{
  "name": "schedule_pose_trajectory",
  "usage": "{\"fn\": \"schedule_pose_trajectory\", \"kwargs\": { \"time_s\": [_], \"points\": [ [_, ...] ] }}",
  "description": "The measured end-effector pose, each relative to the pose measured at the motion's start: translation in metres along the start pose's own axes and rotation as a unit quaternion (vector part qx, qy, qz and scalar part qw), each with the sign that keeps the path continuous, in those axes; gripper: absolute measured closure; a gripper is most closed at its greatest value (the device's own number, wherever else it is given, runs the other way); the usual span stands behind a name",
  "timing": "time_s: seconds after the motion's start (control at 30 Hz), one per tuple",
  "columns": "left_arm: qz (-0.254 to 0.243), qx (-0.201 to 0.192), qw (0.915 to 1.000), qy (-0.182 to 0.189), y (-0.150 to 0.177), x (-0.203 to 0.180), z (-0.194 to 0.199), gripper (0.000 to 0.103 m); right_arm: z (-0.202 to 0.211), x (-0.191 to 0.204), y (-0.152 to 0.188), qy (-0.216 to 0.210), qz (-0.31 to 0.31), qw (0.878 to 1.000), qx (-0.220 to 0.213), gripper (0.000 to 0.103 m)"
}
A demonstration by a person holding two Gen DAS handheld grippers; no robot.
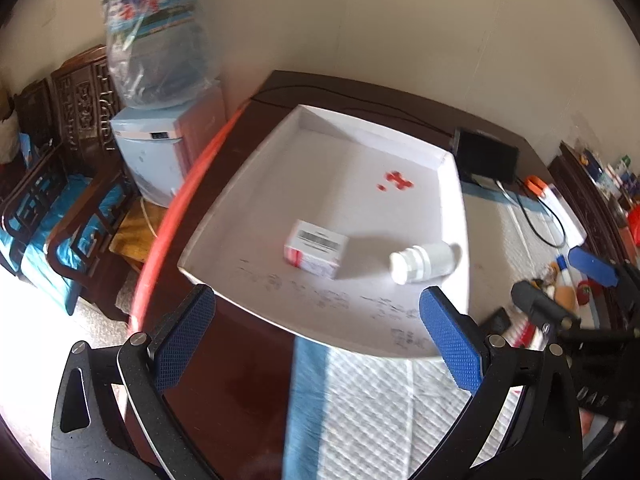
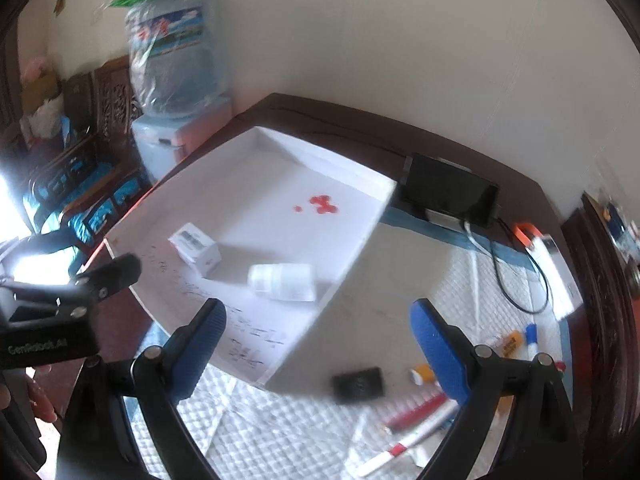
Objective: Organize rigid objects
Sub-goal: 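Move the right gripper to the tan tape roll and grasp it, then grasp the white-and-red marker with the left gripper while the right lifts the tape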
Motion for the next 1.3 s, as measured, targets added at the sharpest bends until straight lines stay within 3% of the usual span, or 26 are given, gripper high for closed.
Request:
{"fn": "schedule_pose_trajectory", "kwargs": {
  "time_s": [0.27,0.4,0.5,0.63,0.77,0.87,0.9,0.93,1.17,1.23,1.27,1.3],
  "points": [
    [-0.071,0.02,0.9961,0.049,0.032,-0.072,-0.005,0.0,0.017,-0.088,0.049,0.011,-0.08,0.996,-0.024,0.009],
    [-0.109,0.056,0.99,0.07,0.056,-0.106,-0.016,0.0,0.024,-0.137,0.079,0.007,-0.113,0.993,-0.04,0.009],
    [-0.134,0.083,0.9844,0.079,0.074,-0.127,-0.026,0.0,0.025,-0.157,0.101,-0.017,-0.094,0.995,-0.037,0.009],
    [-0.17,0.127,0.9732,0.089,0.103,-0.151,-0.042,0.0,0.022,-0.163,0.122,-0.047,-0.068,0.996,-0.04,0.009],
    [-0.165,0.143,0.969,0.114,0.12,-0.164,-0.045,0.007,0.007,-0.162,0.129,-0.084,-0.042,0.995,-0.031,0.011],
    [-0.153,0.145,0.9711,0.112,0.123,-0.169,-0.05,0.013,-0.01,-0.163,0.13,-0.1,-0.022,0.995,-0.013,0.026],
    [-0.151,0.148,0.9713,0.109,0.124,-0.17,-0.052,0.025,-0.016,-0.163,0.131,-0.106,-0.017,0.994,-0.007,0.03],
    [-0.149,0.153,0.9712,0.106,0.125,-0.173,-0.055,0.028,-0.02,-0.163,0.132,-0.113,-0.013,0.993,-0.004,0.032],
    [-0.153,0.159,0.97,0.101,0.13,-0.186,-0.058,0.028,-0.035,-0.154,0.132,-0.158,0.012,0.987,0.003,0.033],
    [-0.158,0.167,0.9681,0.099,0.132,-0.189,-0.062,0.028,-0.04,-0.151,0.134,-0.168,0.017,0.986,0.011,0.047],
    [-0.163,0.174,0.966,0.1,0.135,-0.191,-0.065,0.028,-0.042,-0.152,0.135,-0.171,0.017,0.985,0.014,0.049],
    [-0.169,0.18,0.9637,0.101,0.137,-0.193,-0.068,0.035,-0.041,-0.153,0.135,-0.175,0.016,0.984,0.014,0.05]
  ]
}}
Point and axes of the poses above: each gripper's, at about its wrist camera, not at the fingertips, and z roughly against the way its jaws point, x to its left, y to its underside, the point moved 4 cm from there along -z, roughly the way its jaws point, and after that the axes turned 12 degrees about z, right-handed, at the moved point
